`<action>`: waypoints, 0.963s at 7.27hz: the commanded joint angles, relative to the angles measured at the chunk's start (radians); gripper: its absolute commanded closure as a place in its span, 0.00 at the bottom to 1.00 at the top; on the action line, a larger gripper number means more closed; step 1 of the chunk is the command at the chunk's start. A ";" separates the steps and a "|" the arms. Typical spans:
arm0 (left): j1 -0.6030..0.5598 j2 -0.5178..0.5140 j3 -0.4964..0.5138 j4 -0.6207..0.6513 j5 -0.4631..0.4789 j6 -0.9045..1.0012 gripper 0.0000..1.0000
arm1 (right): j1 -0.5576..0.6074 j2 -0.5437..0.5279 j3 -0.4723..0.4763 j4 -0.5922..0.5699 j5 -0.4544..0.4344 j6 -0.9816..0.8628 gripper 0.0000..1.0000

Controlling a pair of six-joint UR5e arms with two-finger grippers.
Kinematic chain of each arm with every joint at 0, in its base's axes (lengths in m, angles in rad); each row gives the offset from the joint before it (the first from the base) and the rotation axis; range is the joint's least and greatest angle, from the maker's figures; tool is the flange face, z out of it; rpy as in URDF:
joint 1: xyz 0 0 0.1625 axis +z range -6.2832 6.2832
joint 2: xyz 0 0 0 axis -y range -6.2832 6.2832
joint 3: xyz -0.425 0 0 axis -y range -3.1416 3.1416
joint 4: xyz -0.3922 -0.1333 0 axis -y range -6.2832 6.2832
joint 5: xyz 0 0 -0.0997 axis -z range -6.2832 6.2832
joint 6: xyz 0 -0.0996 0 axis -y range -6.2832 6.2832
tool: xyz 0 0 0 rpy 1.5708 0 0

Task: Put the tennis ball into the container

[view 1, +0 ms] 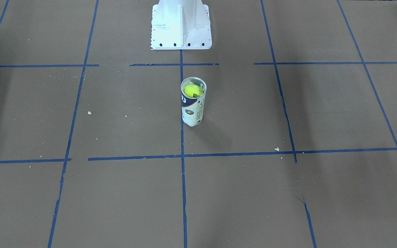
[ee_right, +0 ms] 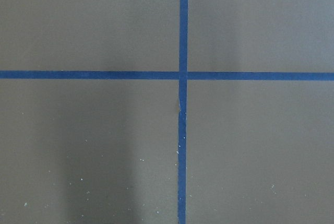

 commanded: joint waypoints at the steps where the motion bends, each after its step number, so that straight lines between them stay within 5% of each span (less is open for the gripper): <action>1: 0.000 0.000 0.000 -0.002 -0.032 0.002 0.00 | 0.000 0.000 0.000 0.000 0.000 0.000 0.00; 7: 0.002 0.000 0.012 -0.004 -0.032 0.125 0.00 | 0.000 0.000 0.000 0.000 0.000 0.000 0.00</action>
